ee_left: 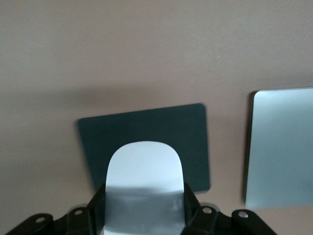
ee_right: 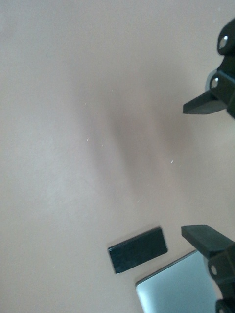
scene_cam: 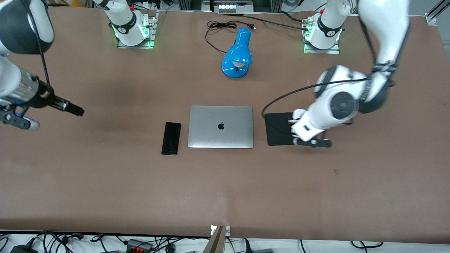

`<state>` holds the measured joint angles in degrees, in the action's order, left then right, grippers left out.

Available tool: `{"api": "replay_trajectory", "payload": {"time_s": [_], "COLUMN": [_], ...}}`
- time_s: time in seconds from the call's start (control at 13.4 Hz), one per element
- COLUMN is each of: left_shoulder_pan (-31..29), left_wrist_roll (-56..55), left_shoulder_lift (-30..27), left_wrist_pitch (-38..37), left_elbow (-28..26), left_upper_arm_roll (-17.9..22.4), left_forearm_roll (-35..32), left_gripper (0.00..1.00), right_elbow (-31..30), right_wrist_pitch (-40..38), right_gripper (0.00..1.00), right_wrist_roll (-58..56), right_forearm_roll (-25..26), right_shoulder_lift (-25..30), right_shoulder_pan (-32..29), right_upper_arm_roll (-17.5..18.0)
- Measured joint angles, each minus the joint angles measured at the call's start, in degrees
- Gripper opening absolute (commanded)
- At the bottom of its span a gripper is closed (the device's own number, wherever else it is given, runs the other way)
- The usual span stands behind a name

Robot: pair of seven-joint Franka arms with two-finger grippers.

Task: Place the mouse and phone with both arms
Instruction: 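Raise the right gripper from the phone while the left gripper lowers the mouse, then set the white mouse onto the black mouse pad with the left gripper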

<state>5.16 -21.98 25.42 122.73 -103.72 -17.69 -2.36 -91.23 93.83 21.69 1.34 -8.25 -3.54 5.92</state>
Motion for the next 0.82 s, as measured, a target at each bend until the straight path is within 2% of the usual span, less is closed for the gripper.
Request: {"api": "replay_trajectory", "payload": {"time_s": [0.15, 0.22, 0.52, 0.82], "left_shoulder_pan": [0.12, -0.13, -0.93, -1.23], "left_wrist_roll": [-1.86, -2.2, -2.4, -2.48], "left_shoulder_lift": [0.86, 1.1, 1.22, 3.52], "left_wrist_pitch": [12.04, 15.8, 18.98, 26.19], "left_elbow": [-7.43, -10.1, -14.05, -16.31], "left_upper_arm_roll": [0.02, 0.08, 0.41, 1.05], "left_forearm_roll": [0.0, 0.0, 0.0, 0.0], "left_gripper": [0.34, 0.34, 0.34, 0.35], "right_elbow": [-1.13, -0.76, 2.57, 3.61], "right_wrist_pitch": [-0.08, -0.05, -0.14, -4.94], "right_gripper": [1.0, 1.0, 1.0, 1.0], "right_wrist_roll": [-6.75, -10.21, -13.62, -13.62], "right_forearm_roll": [0.06, 0.06, 1.88, -0.56], "right_shoulder_lift": [1.45, 1.57, 2.12, 3.31], "right_shoulder_pan": [-2.82, -4.54, -5.78, -5.69], "right_upper_arm_roll": [-0.1, -0.16, 0.4, 0.8]}}
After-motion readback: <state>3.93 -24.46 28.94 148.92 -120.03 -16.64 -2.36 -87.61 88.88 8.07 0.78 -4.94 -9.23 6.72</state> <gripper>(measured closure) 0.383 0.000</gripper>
